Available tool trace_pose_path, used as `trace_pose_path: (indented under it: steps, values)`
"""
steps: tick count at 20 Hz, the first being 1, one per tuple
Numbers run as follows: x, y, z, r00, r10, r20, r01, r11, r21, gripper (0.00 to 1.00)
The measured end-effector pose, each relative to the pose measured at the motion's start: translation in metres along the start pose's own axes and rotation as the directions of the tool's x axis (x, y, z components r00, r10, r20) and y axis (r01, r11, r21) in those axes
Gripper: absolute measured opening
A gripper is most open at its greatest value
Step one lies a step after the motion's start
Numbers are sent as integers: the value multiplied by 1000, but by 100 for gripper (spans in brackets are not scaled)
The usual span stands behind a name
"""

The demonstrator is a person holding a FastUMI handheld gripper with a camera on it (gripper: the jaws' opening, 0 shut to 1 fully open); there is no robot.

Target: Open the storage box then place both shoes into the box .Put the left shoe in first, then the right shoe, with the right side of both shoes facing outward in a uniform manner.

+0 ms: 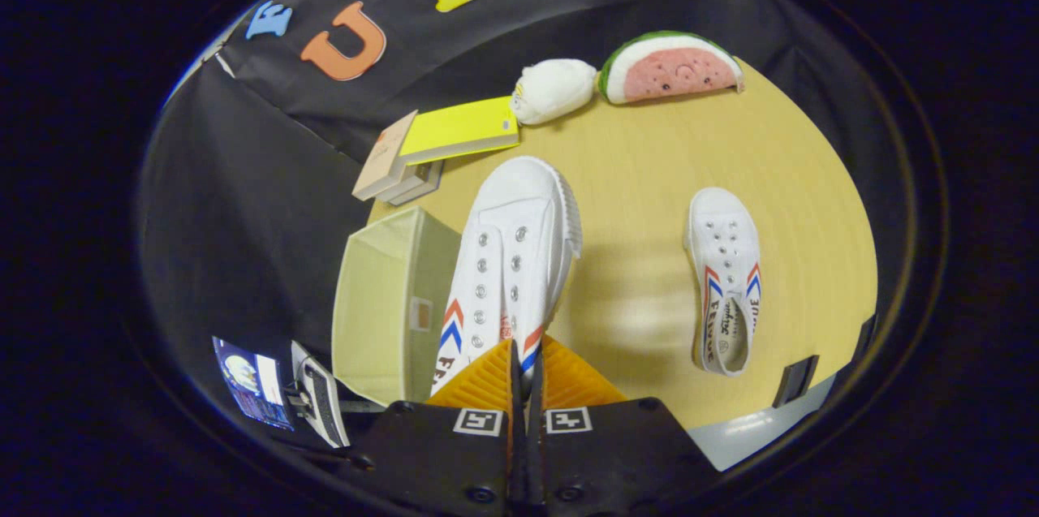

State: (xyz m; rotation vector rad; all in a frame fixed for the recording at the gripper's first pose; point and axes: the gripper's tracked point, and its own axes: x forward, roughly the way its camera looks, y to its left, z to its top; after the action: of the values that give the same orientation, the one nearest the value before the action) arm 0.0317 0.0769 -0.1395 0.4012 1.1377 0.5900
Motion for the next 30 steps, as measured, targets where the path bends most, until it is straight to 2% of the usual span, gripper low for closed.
trace_pose_path:
  steps: [2,5,11,14,19,27,29,30]
  values:
    - [-14,40,4,1000,11,19,-10,999,-32,6]
    - [-8,107,6,999,46,17,-45,998,-50,5]
    - [68,189,-15,993,50,-102,-55,998,-44,6]
    - [105,201,-33,984,15,-177,-23,999,-45,6]
    - [150,194,-53,964,-82,-253,74,996,-42,6]
    - [193,181,-75,928,-101,-358,120,992,31,6]
    - [201,184,-78,928,-91,-362,120,991,57,10]
    - [198,186,-80,925,-94,-367,123,991,55,16]
